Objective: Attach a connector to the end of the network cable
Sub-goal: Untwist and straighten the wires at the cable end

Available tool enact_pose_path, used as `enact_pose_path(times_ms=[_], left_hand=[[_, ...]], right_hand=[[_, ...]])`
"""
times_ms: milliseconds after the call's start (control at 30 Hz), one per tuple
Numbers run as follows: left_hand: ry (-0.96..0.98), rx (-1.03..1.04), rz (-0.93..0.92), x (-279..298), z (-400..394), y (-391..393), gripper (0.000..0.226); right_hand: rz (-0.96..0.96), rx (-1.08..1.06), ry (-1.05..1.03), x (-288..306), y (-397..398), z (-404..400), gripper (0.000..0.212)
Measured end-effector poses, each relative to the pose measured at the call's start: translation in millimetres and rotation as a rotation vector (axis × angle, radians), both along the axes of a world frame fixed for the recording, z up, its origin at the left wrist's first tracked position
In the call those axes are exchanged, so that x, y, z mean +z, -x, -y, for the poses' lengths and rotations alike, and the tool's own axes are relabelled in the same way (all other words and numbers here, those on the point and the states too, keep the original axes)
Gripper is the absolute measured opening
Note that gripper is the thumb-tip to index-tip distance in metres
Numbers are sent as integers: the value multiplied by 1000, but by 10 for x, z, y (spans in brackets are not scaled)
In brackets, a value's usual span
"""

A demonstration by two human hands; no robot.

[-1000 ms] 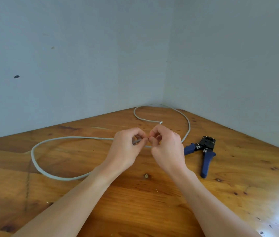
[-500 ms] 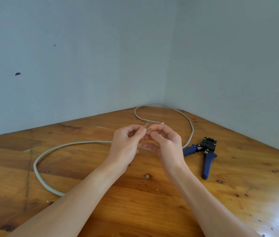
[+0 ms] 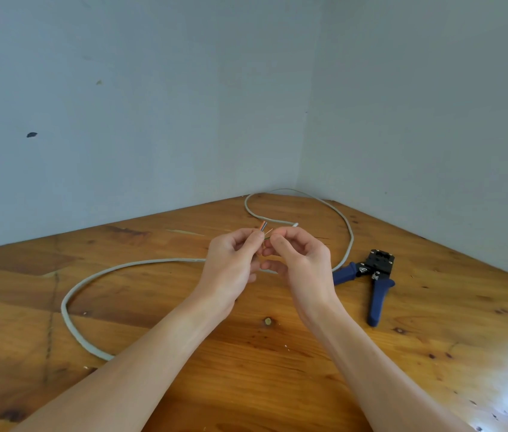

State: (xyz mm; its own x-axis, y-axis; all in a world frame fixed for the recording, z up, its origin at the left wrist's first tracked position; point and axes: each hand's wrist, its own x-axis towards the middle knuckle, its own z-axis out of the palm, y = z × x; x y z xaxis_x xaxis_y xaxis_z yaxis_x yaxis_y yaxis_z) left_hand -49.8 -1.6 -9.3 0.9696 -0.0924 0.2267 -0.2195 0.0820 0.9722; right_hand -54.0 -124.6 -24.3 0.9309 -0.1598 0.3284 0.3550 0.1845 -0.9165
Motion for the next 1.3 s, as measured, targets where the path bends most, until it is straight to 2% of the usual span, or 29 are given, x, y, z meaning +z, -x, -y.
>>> enact_pose_path(times_ms=[133, 400, 833, 1300], left_hand=[[-26, -14, 6, -2, 2, 10, 51], [-13, -45, -24, 12, -18, 4, 54], [226, -145, -201, 9, -12, -32, 17], [300, -156, -240, -12, -7, -68, 24]], right_hand=[[2, 1, 5, 0, 4, -2, 10], [13, 18, 3, -11, 1, 1, 11], [-28, 67, -91, -37, -29, 39, 14], [-56, 102, -144, -45, -33, 42, 13]])
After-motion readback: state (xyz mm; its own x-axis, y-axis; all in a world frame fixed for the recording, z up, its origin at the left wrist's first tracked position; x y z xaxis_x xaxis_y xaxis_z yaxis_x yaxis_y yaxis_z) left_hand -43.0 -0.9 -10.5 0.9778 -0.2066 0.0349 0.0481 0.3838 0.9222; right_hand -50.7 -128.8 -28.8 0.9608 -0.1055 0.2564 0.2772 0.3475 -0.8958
